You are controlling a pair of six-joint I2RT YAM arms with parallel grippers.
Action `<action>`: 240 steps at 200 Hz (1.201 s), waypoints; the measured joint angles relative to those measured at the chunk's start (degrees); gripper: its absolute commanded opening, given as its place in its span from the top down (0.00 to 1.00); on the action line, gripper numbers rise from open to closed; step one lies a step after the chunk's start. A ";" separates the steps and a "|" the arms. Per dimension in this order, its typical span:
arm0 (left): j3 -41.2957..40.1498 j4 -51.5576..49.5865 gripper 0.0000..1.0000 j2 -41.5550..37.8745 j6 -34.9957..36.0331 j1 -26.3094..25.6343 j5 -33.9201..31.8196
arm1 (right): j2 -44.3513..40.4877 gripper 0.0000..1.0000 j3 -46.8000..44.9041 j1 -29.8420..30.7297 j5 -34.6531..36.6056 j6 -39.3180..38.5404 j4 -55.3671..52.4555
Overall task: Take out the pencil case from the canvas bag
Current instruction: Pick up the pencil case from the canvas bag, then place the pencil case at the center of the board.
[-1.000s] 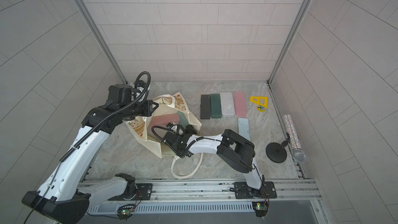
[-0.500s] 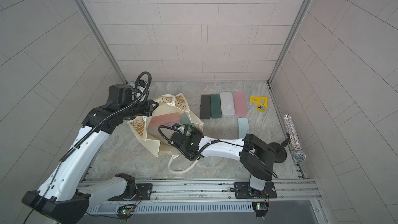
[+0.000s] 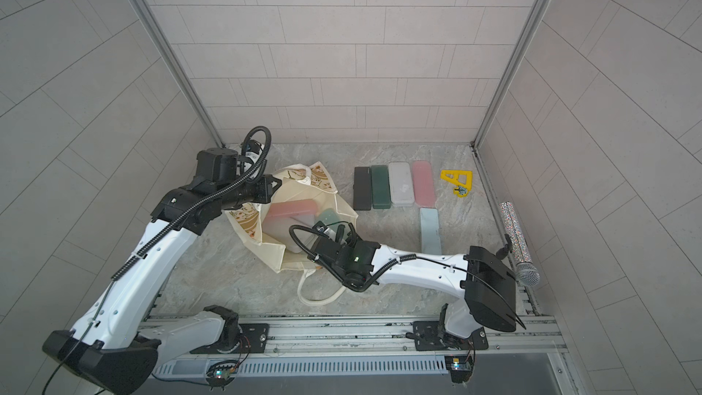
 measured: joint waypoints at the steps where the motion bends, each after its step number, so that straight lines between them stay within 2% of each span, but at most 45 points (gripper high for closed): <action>1: -0.04 0.09 1.00 0.04 0.02 0.00 0.00 | 0.00 0.49 0.02 0.00 -0.04 0.07 -0.09; 59: -0.55 0.83 1.00 0.35 1.27 -0.02 -2.03 | -2.60 0.50 -1.22 0.57 -3.28 1.18 -2.23; 128: -2.38 1.07 1.00 -2.32 1.44 -0.02 -11.58 | -21.77 0.49 -14.95 1.49 -7.23 0.74 4.28; 154: -3.28 0.59 1.00 -3.48 1.44 0.09 -15.52 | -30.58 0.50 -20.22 1.49 -5.42 2.51 5.84; 175: -4.15 0.55 1.00 -4.68 1.42 0.11 -18.93 | -35.21 0.50 -22.23 1.40 -1.18 5.03 5.20; 204: -4.81 -0.39 1.00 -6.73 1.42 0.24 -24.63 | -36.52 0.50 -23.21 -1.44 3.82 9.51 2.89; 240: -5.68 -0.98 1.00 -8.68 1.44 0.35 -29.11 | -35.15 0.50 -25.55 -10.03 3.06 14.08 1.42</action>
